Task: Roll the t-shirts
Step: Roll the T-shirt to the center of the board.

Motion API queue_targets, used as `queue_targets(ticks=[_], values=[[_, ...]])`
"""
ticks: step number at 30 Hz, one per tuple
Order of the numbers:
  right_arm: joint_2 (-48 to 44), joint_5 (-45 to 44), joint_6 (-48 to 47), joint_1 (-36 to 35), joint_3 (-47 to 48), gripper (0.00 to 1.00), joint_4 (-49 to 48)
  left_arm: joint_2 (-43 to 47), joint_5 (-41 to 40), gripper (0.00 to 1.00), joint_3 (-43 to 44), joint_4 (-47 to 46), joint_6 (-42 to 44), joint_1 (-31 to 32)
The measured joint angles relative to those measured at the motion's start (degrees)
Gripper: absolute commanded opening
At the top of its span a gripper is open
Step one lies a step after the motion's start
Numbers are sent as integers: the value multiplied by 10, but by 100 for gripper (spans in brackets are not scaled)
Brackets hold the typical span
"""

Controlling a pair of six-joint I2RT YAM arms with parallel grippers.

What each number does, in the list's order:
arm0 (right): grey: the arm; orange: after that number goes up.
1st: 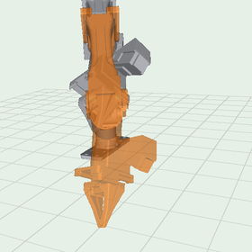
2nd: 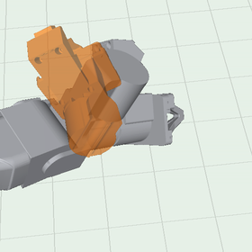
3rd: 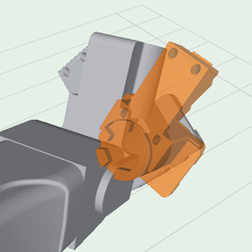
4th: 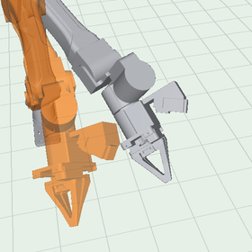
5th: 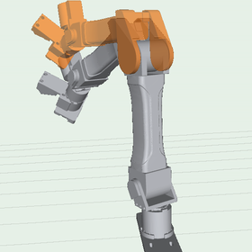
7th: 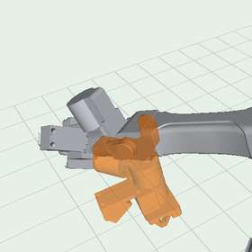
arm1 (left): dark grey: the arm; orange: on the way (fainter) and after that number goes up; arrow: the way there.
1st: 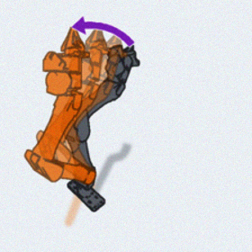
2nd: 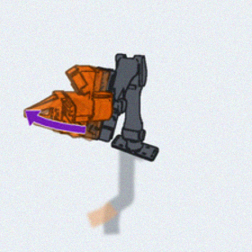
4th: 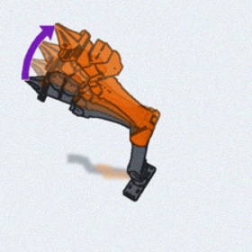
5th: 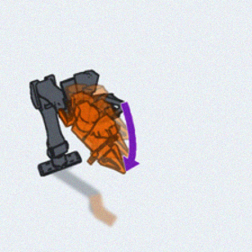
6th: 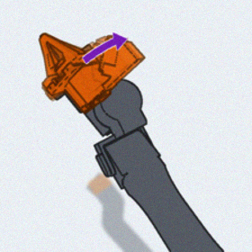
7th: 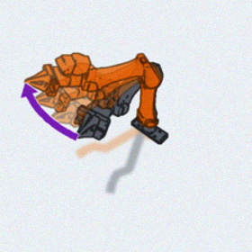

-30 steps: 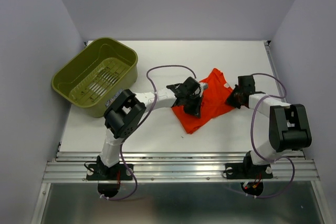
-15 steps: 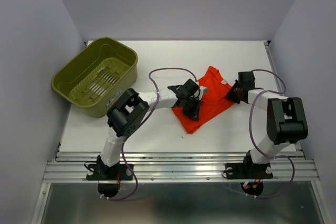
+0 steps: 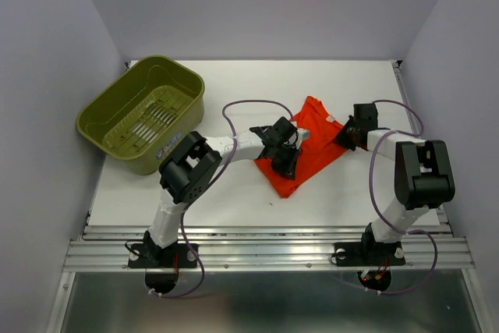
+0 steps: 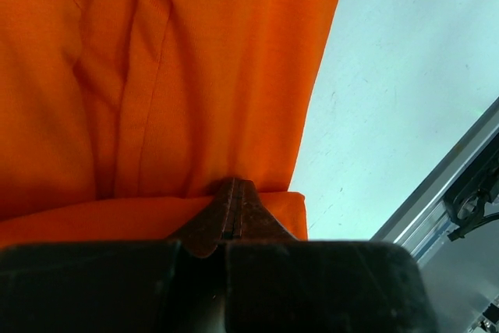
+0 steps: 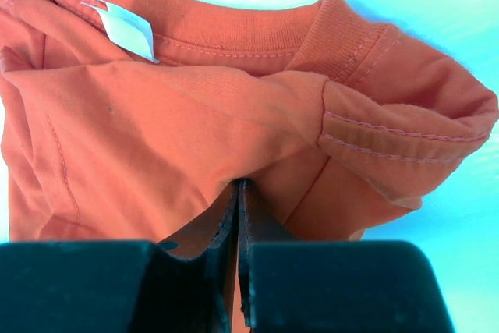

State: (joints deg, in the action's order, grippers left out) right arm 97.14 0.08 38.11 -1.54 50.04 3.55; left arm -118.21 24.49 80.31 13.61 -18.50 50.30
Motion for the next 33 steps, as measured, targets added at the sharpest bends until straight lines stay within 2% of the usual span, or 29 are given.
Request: queue_targets(ticks=[5,12,16,18,21,29,33], values=[[-19,2,-16,2,0,10,24,0,-13,0,40,42,0,2],[-86,21,-32,8,27,11,68,1,-7,0,157,77,0,1],[-117,21,-43,-7,44,12,81,25,1,0,175,85,0,-9],[-130,10,-52,-34,50,16,95,43,0,0,175,94,-1,-20],[-147,-18,-77,-113,54,21,116,88,-10,0,154,95,-9,-57],[-191,-88,-145,-290,54,33,179,229,-75,0,58,96,-42,-183],[-205,-132,-167,-377,53,39,207,269,-104,0,28,96,-56,-211]])
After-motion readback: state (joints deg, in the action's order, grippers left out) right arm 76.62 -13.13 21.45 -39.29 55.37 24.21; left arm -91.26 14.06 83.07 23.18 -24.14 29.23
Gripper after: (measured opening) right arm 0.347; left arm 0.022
